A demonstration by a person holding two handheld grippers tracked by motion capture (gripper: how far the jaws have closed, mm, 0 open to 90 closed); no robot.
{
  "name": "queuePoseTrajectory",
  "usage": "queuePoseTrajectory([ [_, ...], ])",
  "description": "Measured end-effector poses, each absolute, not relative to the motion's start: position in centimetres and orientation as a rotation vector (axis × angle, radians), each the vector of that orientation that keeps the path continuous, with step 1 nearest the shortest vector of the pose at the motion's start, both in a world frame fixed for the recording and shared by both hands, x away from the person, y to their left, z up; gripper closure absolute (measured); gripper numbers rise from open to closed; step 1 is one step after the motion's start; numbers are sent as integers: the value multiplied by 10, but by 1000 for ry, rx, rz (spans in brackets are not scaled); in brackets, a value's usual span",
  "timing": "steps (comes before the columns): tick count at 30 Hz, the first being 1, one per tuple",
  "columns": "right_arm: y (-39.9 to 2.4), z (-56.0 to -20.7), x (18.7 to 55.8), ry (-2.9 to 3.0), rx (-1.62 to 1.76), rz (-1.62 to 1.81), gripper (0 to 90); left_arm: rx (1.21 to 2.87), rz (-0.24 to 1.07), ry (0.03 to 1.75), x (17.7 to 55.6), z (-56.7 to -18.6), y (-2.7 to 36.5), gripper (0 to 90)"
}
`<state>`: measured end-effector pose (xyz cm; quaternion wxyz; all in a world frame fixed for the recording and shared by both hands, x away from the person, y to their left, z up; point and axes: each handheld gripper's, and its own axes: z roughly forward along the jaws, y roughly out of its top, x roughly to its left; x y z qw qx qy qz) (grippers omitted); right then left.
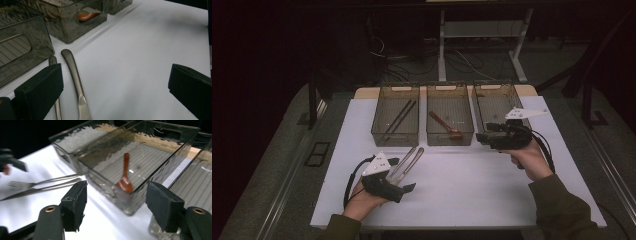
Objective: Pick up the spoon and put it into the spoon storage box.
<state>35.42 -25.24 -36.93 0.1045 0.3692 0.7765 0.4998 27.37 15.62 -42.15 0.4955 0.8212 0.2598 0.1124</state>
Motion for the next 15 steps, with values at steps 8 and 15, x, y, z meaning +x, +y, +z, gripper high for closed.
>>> queuePoseTrajectory([
  [8, -263, -381, 333, 2305, 1079, 1496, 289, 1993, 282, 627, 272, -421, 155, 0],
  [15, -267, -393, 321, 2310, 1086, 1492, 277, 1991, 283, 626, 272, -420, 156, 0],
])
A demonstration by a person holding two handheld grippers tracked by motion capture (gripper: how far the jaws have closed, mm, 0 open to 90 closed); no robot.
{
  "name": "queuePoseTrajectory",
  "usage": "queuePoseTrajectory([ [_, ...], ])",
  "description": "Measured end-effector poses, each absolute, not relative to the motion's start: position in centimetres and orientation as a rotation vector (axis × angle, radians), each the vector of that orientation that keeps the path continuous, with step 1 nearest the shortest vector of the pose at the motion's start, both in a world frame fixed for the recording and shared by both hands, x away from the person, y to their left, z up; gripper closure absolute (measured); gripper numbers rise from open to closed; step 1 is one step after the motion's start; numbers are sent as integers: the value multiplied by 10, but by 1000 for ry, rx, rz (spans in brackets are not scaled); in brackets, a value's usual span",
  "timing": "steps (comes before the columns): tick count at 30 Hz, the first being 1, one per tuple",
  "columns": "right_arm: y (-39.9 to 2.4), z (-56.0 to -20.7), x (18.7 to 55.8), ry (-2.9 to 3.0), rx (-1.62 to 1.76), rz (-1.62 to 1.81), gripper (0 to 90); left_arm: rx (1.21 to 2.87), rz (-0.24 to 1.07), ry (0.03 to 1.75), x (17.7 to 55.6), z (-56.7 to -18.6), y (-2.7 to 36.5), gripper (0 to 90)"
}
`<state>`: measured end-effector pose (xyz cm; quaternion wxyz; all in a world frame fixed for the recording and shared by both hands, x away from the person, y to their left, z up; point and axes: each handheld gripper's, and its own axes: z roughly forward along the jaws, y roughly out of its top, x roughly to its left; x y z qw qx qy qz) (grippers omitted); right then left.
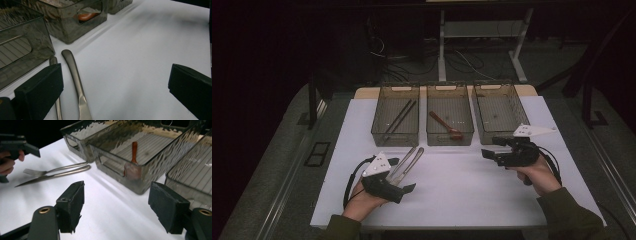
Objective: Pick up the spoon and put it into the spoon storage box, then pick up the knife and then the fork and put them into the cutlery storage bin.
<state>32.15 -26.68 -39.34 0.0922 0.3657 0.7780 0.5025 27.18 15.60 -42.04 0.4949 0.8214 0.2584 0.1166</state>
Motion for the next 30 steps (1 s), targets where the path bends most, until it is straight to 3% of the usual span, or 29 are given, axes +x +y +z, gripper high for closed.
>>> queuePoseTrajectory([
  [30, -292, -428, 269, 2274, 1080, 1431, 192, 2003, 287, 618, 272, -419, 154, 0],
])
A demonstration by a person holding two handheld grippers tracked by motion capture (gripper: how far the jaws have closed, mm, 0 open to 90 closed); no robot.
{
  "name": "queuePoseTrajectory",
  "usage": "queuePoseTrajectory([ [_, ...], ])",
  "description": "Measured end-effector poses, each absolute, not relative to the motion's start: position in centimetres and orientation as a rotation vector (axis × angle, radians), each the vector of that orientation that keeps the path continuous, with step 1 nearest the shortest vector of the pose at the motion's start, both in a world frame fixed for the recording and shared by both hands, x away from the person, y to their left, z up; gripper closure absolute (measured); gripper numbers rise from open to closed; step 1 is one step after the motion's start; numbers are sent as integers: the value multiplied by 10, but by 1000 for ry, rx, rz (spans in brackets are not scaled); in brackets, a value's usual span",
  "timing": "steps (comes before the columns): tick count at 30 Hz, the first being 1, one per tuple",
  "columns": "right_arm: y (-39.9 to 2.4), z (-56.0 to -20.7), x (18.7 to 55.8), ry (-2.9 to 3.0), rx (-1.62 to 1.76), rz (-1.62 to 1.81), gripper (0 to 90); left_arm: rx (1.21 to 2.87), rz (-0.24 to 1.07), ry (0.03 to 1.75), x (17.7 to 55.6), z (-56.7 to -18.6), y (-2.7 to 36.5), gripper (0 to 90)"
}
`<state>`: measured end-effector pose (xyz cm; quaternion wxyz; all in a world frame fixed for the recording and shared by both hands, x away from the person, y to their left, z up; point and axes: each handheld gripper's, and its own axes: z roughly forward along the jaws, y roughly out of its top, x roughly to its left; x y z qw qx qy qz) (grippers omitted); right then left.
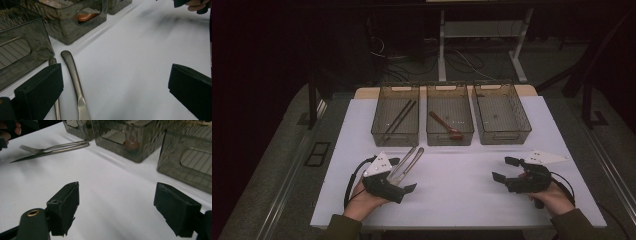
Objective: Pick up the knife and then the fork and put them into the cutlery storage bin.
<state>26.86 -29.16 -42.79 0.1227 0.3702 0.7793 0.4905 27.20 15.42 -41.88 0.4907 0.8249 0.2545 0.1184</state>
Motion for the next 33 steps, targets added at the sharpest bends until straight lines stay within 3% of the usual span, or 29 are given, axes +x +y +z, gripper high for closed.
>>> queuePoseTrajectory([
  [15, -308, -438, 248, 2252, 1108, 1385, 189, 2018, 314, 681, 276, -415, 158, 0],
  [28, -306, -440, 252, 2263, 1097, 1381, 190, 2019, 364, 759, 293, -404, 171, 202],
  [33, -306, -440, 251, 2260, 1105, 1383, 190, 2038, 361, 817, 307, -407, 176, 337],
])
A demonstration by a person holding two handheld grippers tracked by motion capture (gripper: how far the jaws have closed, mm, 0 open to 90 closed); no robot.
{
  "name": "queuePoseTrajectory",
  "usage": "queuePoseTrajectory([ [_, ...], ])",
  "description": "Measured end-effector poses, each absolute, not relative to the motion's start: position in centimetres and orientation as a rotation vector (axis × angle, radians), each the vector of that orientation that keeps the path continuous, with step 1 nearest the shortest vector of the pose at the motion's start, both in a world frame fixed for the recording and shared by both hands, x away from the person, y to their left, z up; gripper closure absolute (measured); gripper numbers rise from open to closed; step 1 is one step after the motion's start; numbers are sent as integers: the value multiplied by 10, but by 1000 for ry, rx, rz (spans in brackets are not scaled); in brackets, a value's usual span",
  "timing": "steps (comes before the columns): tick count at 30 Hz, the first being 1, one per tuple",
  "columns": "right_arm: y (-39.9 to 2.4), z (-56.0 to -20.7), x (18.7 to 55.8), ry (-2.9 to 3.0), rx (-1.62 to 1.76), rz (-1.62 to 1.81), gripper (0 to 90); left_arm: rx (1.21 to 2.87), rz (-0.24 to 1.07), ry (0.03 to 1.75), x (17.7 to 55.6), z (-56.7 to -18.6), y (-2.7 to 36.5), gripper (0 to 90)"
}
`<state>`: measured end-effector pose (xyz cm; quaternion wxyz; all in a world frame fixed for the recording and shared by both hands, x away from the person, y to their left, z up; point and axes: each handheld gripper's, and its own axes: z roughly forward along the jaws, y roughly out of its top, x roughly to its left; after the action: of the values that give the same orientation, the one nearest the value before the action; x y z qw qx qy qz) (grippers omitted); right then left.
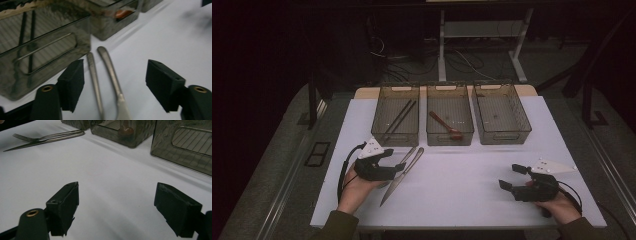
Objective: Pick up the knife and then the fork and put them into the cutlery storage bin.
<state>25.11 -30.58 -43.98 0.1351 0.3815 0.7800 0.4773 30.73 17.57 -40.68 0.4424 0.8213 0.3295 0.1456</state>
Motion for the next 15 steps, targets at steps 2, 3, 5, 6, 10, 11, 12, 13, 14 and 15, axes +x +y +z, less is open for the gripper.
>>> queuePoseTrajectory([
  [2, -306, -440, 251, 2257, 1107, 1381, 190, 2062, 365, 854, 313, -410, 176, 412],
  [3, -306, -440, 251, 2255, 1109, 1381, 190, 2072, 368, 877, 316, -413, 176, 437],
  [5, -306, -440, 251, 2255, 1108, 1382, 190, 2103, 345, 917, 321, -418, 178, 501],
  [6, -306, -440, 251, 2257, 1105, 1378, 191, 2114, 336, 924, 323, -421, 178, 524],
  [10, -307, -440, 251, 2255, 1109, 1376, 191, 2156, 297, 966, 326, -431, 177, 614],
  [11, -307, -440, 250, 2252, 1113, 1376, 191, 2166, 287, 977, 326, -432, 177, 628],
  [12, -308, -440, 250, 2251, 1114, 1377, 191, 2168, 275, 970, 327, -434, 177, 645],
  [13, -308, -439, 250, 2251, 1111, 1376, 191, 2169, 266, 981, 327, -435, 176, 656],
  [14, -308, -439, 249, 2249, 1111, 1376, 191, 2181, 265, 992, 327, -437, 176, 664],
  [15, -308, -439, 249, 2246, 1109, 1378, 191, 2190, 256, 1000, 327, -437, 176, 675],
])
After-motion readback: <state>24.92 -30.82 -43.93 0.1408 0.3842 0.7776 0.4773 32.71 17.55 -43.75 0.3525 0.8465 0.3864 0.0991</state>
